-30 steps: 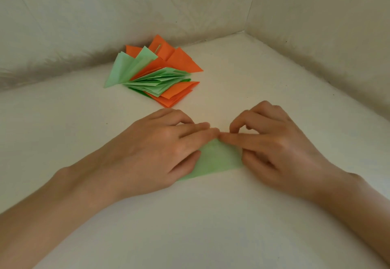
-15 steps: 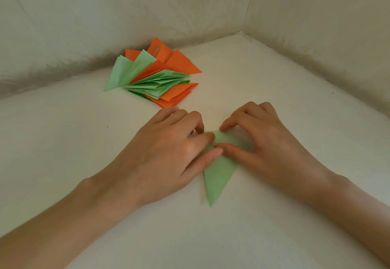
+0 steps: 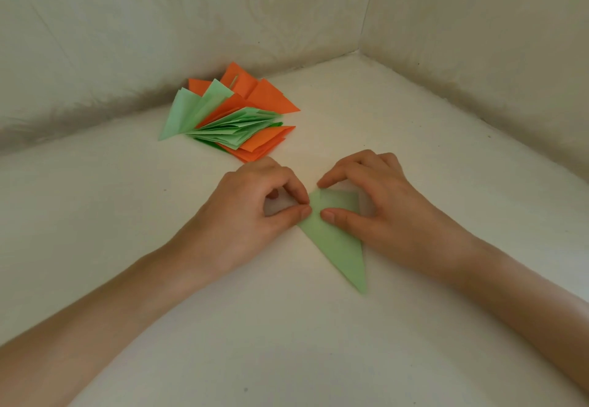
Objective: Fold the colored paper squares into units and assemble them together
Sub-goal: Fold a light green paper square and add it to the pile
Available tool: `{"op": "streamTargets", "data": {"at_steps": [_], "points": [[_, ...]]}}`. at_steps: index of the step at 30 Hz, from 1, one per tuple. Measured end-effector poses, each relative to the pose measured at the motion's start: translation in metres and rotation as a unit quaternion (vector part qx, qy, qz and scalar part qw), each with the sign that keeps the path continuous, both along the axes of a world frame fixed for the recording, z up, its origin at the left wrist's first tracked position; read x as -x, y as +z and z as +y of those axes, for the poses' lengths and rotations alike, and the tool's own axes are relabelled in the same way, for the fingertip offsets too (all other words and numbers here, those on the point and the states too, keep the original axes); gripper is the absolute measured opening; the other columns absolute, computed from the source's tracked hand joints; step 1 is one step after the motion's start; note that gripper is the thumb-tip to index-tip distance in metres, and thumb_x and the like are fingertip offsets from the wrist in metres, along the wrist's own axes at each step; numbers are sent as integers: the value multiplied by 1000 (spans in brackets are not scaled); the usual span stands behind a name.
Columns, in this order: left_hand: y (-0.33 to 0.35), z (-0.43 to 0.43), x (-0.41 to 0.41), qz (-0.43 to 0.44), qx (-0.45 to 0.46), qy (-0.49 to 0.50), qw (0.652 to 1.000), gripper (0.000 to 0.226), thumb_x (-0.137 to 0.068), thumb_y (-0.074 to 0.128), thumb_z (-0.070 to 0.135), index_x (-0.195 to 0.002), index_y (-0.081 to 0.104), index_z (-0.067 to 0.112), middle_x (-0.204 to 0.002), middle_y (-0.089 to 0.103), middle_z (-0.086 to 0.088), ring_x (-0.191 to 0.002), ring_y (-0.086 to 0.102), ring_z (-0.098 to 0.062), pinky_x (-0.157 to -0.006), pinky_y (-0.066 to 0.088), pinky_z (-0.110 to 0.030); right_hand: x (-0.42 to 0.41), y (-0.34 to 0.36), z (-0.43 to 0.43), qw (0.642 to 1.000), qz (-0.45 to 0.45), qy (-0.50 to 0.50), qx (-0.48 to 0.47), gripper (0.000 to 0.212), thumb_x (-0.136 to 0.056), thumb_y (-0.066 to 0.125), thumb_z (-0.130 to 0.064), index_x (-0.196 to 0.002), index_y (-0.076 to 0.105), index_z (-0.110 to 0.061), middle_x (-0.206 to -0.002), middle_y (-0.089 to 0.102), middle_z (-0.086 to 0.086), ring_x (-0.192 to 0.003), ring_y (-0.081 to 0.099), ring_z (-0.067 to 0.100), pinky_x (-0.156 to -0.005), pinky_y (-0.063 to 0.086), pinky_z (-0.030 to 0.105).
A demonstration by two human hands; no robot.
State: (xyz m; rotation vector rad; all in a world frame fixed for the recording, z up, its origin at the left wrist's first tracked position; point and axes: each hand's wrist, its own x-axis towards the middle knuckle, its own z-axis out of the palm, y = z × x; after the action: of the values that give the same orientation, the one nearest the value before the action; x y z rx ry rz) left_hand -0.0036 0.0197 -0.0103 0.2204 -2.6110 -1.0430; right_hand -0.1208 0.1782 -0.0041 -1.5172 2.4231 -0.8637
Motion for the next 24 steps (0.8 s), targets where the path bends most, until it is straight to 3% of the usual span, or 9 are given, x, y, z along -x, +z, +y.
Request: {"op": "streamTargets", "data": {"at_steps": [4,6,9,11,13,15,18,21,24], "points": [[2,0,-1,-12,-30,1,999,30,-79,74,28,-92,53,44,-84,60,17,-85,50,-3,-73,37,-8,-3,4,0,999,-39,14,23,27,-83,68,-24,-103,51,-31,-101,51,-18,-100,37,8,-86,29,10],[3,0,0,-16,-29,-2,999,24,-79,74,26,-86,57,42,-79,61,16,-85,50,-2,-72,37,-9,-8,7,0,998,-50,24,37,34,-83,69,-19,-104,47,-33,-95,51,-22,-95,42,4,-82,31,9],[2,0,0,-9,-49,-5,999,18,-79,73,18,-76,62,32,-73,62,13,-79,53,-1,-69,38,-8,-8,9,1,992,-99,-26,68,47,-78,74,-24,-107,40,-40,-93,56,-15,-89,48,2,-77,34,6],[2,-1,0,1,-69,-9,998,16,-79,73,17,-75,63,29,-73,62,12,-75,54,0,-68,38,-7,-4,8,2,990,-115,-54,60,40,-76,74,-27,-103,48,-39,-89,56,-15,-85,48,1,-72,34,5],[2,-4,0,7,-47,-22,999,18,-80,73,19,-74,60,30,-70,60,12,-76,54,1,-68,38,-7,-1,6,2,997,-59,-37,38,20,-80,72,-25,-92,58,-31,-83,57,-18,-84,45,4,-73,34,10],[1,-6,1,13,30,-52,998,13,-81,69,28,-76,57,31,-73,57,15,-78,51,3,-69,38,-8,1,4,2,999,25,-10,46,5,-83,68,-24,-85,64,-22,-81,60,-12,-83,42,9,-75,34,20],[2,-12,2,18,70,-86,994,7,-81,62,30,-84,63,24,-79,57,13,-79,52,2,-70,40,-9,4,1,4,994,87,15,70,9,-81,61,-24,-84,67,-17,-81,61,-6,-81,41,12,-74,36,29],[5,-21,0,15,81,-117,990,10,-83,61,27,-90,66,21,-83,60,10,-81,55,0,-71,41,-8,5,0,6,989,116,43,82,7,-82,61,-20,-85,66,-15,-79,58,-7,-79,42,14,-72,37,28],[5,-27,-2,18,114,-142,983,19,-87,53,34,-93,65,21,-87,59,10,-82,54,-2,-72,44,-16,6,0,7,990,101,60,78,9,-83,61,-20,-87,66,-15,-80,58,-7,-80,42,13,-74,36,19]]}}
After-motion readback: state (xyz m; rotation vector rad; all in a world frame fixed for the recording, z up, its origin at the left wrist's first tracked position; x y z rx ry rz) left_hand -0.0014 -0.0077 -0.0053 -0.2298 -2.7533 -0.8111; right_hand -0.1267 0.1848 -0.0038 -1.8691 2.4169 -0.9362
